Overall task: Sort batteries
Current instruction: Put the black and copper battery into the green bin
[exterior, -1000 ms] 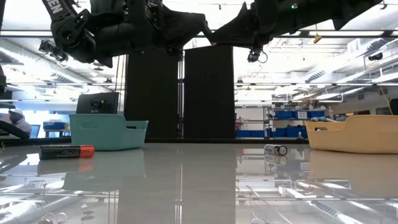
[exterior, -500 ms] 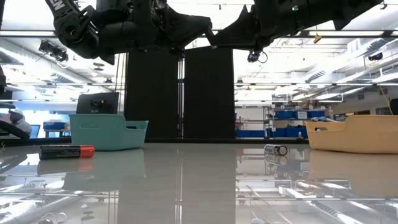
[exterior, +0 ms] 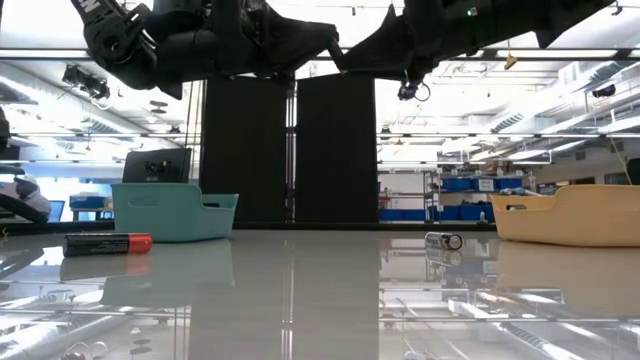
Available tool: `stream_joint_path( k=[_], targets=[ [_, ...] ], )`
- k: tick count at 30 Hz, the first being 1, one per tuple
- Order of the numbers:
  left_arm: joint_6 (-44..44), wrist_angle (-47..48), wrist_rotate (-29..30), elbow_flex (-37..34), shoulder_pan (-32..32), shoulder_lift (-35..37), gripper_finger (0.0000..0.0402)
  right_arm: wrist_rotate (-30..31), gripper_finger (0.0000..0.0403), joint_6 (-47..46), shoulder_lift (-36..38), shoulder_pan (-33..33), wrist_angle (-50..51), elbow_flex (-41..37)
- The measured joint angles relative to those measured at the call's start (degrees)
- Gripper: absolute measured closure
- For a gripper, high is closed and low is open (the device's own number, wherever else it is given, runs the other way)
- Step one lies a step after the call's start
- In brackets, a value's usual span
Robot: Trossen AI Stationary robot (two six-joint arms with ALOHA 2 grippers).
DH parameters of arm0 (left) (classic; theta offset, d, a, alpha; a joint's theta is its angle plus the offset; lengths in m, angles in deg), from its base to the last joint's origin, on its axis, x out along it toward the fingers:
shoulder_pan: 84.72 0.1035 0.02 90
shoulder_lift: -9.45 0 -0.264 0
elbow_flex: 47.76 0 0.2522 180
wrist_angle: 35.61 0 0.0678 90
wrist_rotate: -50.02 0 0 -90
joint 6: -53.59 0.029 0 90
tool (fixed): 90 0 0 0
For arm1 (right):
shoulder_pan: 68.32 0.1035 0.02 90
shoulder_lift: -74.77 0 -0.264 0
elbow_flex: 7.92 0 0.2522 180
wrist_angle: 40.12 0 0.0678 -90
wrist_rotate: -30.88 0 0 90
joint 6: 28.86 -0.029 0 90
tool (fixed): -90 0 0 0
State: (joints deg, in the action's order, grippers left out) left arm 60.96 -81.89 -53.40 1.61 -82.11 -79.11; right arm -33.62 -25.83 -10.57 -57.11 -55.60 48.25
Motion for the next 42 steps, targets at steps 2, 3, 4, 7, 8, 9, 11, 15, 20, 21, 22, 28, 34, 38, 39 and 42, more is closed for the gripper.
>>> stream_joint_path(
  k=[2, 3, 4, 7, 8, 9, 11, 15, 20, 21, 22, 28, 34, 38, 39, 42],
  targets=[
    [0.9, 2.7, 0.2, 0.0, 0.0, 1.2, 0.0343, 1.4, 0.0265, 0.1, 0.0, 0.1, 1.1, 0.0],
    [1.5, 4.5, 0.7, 0.0, 0.0, 2.1, 0.0343, 2.3, 0.0262, 0.2, 0.0, 0.1, 1.8, 0.0],
    [2.1, 6.7, 1.7, 0.0, 0.1, 3.4, 0.0343, 3.4, 0.0259, 0.2, 0.0, 0.1, 2.7, 0.0],
    [3.6, 16.1, 4.1, 0.5, 0.0, 8.0, 0.0343, 6.3, 0.0254, 0.8, 0.0, 0.0, 5.3, 0.0],
    [4.2, 20.0, 5.2, 0.9, -0.1, 9.5, 0.0343, 6.9, 0.0253, 1.0, 0.0, -0.1, 6.2, 0.0],
    [4.5, 24.0, 6.3, 1.4, -0.3, 11.0, 0.0343, 7.2, 0.0253, 1.2, 0.0, -0.3, 7.0, 0.0],
    [4.6, 32.2, 8.5, 2.6, -0.7, 13.9, 0.0343, 7.3, 0.0253, 1.3, 0.0, -0.6, 8.6, 0.0],
    [3.7, 53.9, 13.6, 5.9, -1.9, 17.8, 0.0343, 7.3, 0.0254, 1.1, 0.0, -1.7, 12.3, 0.0],
    [-2.2, 79.3, 20.4, 10.1, -3.7, 18.4, 0.0343, 7.1, 0.0253, -0.9, 0.0, -3.1, 15.7, -0.1],
    [-3.6, 82.2, 20.8, 10.3, -3.9, 18.4, 0.0343, 7.0, 0.0254, -1.3, 0.0, -3.3, 16.1, -0.1],
    [-4.8, 84.9, 20.9, 10.4, -4.0, 18.4, 0.0343, 7.0, 0.0255, -1.5, 0.0, -3.6, 16.3, -0.1],
    [-9.5, 96.6, 22.2, 10.1, -3.8, 18.0, 0.0343, 6.5, 0.0259, -1.8, 0.0, -4.4, 16.5, -0.1],
    [-10.0, 96.2, 21.8, 9.3, -3.7, 14.7, 0.0343, 6.3, 0.0261, -1.9, 0.0, -4.9, 16.4, -0.1],
    [-8.9, 94.7, 20.1, 9.2, -3.6, 10.5, 0.0343, 6.1, 0.0260, -2.0, 0.0, -4.9, 16.0, -0.1],
    [-8.8, 94.5, 19.7, 9.2, -3.5, 9.4, 0.0343, 5.9, 0.0261, -2.0, 0.0, -4.9, 16.1, -0.1],
    [-7.9, 94.1, 18.8, 9.2, -3.1, 6.0, 0.0343, 5.9, 0.0264, -2.0, 0.0, -4.9, 16.1, -0.1]
  ],
)
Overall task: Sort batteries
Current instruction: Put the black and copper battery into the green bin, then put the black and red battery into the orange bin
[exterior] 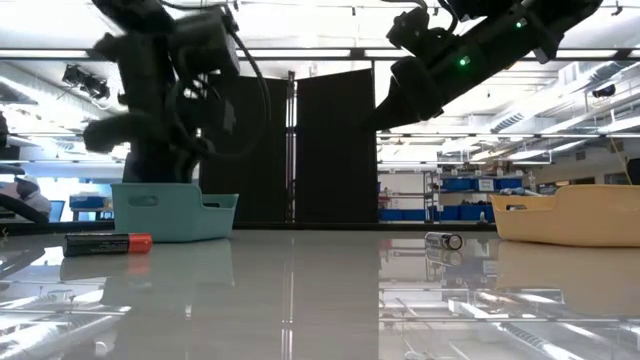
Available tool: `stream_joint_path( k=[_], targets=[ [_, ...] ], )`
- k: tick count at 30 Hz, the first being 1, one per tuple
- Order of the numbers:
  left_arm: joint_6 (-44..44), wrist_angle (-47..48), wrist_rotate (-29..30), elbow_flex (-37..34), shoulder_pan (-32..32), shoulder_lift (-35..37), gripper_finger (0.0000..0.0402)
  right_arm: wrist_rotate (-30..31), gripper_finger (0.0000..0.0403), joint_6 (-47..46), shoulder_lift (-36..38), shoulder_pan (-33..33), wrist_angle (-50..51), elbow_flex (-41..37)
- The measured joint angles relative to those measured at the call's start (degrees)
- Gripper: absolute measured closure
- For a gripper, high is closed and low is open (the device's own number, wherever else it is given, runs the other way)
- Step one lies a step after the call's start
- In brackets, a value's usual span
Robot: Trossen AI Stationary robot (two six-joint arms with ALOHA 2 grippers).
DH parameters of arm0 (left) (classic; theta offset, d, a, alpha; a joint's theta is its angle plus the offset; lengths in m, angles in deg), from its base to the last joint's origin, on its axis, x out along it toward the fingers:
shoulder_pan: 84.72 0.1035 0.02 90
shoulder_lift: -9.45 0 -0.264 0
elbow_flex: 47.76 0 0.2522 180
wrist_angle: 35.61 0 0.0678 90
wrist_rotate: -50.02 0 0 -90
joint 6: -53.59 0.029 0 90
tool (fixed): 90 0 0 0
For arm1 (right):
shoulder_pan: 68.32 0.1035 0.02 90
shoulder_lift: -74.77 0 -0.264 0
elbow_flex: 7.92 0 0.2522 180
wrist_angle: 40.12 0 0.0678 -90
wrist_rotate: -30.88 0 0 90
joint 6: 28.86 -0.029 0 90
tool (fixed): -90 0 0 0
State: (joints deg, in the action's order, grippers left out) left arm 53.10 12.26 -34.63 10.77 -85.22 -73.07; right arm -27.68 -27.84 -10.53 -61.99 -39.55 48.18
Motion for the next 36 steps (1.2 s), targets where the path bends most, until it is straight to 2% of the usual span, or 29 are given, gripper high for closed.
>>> stream_joint_path(
  k=[9, 16, 24, 32, 36],
  targets=[
    [0.5, -0.9, 0.0, 0.0, 1.7, -4.9, 0.0343, 0.0, 0.0267, -1.3, 0.0, 0.0, 0.2, 0.0],
    [0.3, -1.5, -0.5, 1.3, 2.0, -4.9, 0.0315, -1.3, 0.0268, -2.7, 0.0, 0.0, 0.5, 0.0],
    [2.8, -1.3, 2.9, 5.2, 1.1, -4.8, 0.0280, -1.4, 0.0265, -6.6, 0.0, 0.0, 1.3, 0.0],
    [2.4, 0.0, 2.9, 5.2, 0.4, -4.6, 0.0274, -1.4, 0.0260, -11.5, 0.0, 0.1, 4.7, 0.0],
    [2.4, -2.2, 3.8, 5.0, -1.2, -1.7, 0.0274, -1.4, 0.0259, -14.3, 0.0, 0.8, 6.1, 0.0]
  ],
)
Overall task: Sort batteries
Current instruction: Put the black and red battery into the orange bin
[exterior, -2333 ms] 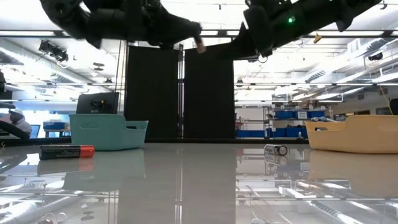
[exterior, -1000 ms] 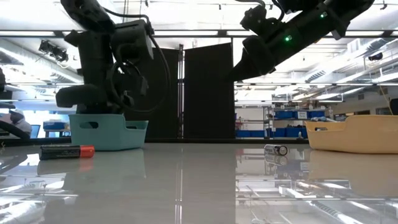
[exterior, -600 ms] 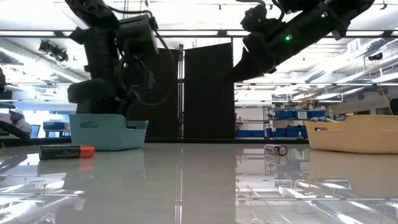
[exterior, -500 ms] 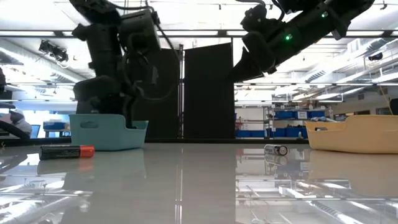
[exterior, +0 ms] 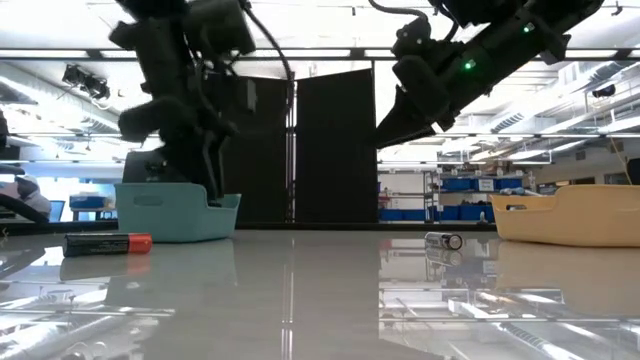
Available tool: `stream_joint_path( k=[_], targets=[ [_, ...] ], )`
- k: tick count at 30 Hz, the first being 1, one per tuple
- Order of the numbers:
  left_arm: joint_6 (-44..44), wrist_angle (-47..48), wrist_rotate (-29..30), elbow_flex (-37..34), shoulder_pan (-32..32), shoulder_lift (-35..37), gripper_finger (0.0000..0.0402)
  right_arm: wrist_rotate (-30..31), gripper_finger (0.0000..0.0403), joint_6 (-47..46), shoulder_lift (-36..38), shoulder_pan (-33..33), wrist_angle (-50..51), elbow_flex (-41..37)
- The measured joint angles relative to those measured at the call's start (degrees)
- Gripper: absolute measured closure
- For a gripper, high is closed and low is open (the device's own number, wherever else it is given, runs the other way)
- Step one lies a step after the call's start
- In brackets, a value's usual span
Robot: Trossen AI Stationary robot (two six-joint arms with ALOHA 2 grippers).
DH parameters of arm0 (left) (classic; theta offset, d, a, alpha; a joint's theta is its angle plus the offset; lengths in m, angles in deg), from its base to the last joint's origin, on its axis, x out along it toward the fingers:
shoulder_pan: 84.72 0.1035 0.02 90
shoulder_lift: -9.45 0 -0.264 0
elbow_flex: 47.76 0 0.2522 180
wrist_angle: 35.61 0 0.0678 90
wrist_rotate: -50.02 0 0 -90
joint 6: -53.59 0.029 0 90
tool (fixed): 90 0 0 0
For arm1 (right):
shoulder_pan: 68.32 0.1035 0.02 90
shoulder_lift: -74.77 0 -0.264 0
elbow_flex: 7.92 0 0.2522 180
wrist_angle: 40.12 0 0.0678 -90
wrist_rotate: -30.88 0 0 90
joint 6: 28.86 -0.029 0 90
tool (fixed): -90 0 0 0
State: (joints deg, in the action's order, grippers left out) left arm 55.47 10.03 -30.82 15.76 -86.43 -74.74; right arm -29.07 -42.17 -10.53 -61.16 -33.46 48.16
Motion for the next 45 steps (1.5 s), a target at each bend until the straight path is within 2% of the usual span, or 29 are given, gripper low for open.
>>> stream_joint_path(
  k=[6, 12, 16, 20, 24, 30, 39, 45],
  targets=[
    [-2.3, -11.5, 2.2, -5.8, -3.1, 10.0, 0.0281, -0.1, 0.0265, -6.5, 0.0, 2.4, 1.5, 0.0],
    [-5.1, -35.5, 2.4, -16.7, -9.0, 18.9, 0.0282, -0.1, 0.0266, -15.2, 0.0, 5.3, 3.6, 0.0],
    [-7.6, -50.0, 2.4, -23.5, -12.8, 20.3, 0.0282, -0.1, 0.0269, -23.8, 0.0, 6.6, 9.8, 0.0],
    [-9.7, -57.2, 3.6, -27.2, -16.1, 20.0, 0.0283, -0.7, 0.0270, -32.4, 0.0, 8.5, 15.3, 0.0],
    [-9.9, -57.7, 6.8, -27.7, -18.8, 19.9, 0.0283, -1.6, 0.0270, -37.7, -1.0, 11.0, 15.5, 0.2],
    [-12.0, -54.1, 7.3, -26.5, -22.3, 19.9, 0.0283, -2.8, 0.0270, -39.7, -8.3, 14.1, 16.0, 5.1],
    [-35.1, -28.0, 9.6, -17.6, -32.5, 17.4, 0.0282, -2.8, 0.0270, -41.1, -18.0, 17.8, 21.1, 17.5],
    [-49.5, -20.4, 11.3, -13.4, -37.7, 10.1, 0.0282, -0.5, 0.0270, -42.5, -22.7, 19.6, 26.6, 24.8]
  ],
)
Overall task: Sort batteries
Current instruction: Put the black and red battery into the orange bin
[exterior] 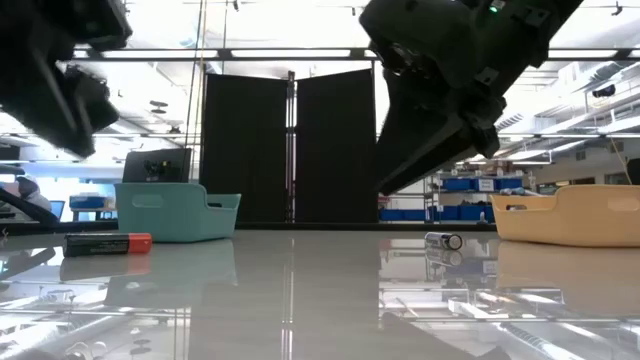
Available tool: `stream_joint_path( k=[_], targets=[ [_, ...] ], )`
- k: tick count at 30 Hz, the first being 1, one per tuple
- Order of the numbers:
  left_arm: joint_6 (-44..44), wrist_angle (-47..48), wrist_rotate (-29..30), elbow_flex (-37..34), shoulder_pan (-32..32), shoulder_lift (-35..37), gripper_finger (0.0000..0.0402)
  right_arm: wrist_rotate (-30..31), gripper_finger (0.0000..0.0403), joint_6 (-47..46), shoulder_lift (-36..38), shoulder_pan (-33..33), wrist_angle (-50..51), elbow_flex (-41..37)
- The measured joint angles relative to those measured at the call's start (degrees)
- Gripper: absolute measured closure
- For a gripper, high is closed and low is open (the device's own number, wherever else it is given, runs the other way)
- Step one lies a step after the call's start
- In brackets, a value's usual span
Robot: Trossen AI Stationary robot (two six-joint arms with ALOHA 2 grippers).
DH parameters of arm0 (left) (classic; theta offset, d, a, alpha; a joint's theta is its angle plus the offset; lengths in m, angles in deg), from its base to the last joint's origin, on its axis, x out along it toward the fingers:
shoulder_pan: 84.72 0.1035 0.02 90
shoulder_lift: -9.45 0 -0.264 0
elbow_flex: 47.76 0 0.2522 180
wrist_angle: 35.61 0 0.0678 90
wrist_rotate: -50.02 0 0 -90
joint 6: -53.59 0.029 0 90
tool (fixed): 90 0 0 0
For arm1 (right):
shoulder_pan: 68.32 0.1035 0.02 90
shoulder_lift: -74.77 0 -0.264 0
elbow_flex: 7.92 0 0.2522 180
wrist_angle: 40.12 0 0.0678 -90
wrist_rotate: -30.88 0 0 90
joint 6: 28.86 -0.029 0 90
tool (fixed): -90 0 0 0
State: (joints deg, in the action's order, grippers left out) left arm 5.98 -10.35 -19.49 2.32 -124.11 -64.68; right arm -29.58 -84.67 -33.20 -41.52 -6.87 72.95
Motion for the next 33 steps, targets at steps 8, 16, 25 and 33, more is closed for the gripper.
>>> stream_joint_path(
  k=[8, 16, 25, 33],
  targets=[
    [-13.5, 1.6, 3.2, 1.3, -0.9, -9.6, 0.0265, 2.7, 0.0270, -1.2, -3.6, 0.9, 0.1, 4.1],
    [-14.2, -3.4, 6.1, 1.4, -1.4, -13.6, 0.0230, 4.1, 0.0270, -3.6, -3.6, 1.2, -0.9, 4.2],
    [-15.0, -4.9, 8.5, 1.6, -2.0, -18.9, 0.0209, 4.1, 0.0270, -4.7, -3.5, 1.2, -0.9, 4.2],
    [-12.3, -4.4, 11.6, 1.5, -2.2, -19.6, 0.0255, 5.4, 0.0270, -4.1, -3.5, 1.3, -0.5, 4.2]
  ],
)
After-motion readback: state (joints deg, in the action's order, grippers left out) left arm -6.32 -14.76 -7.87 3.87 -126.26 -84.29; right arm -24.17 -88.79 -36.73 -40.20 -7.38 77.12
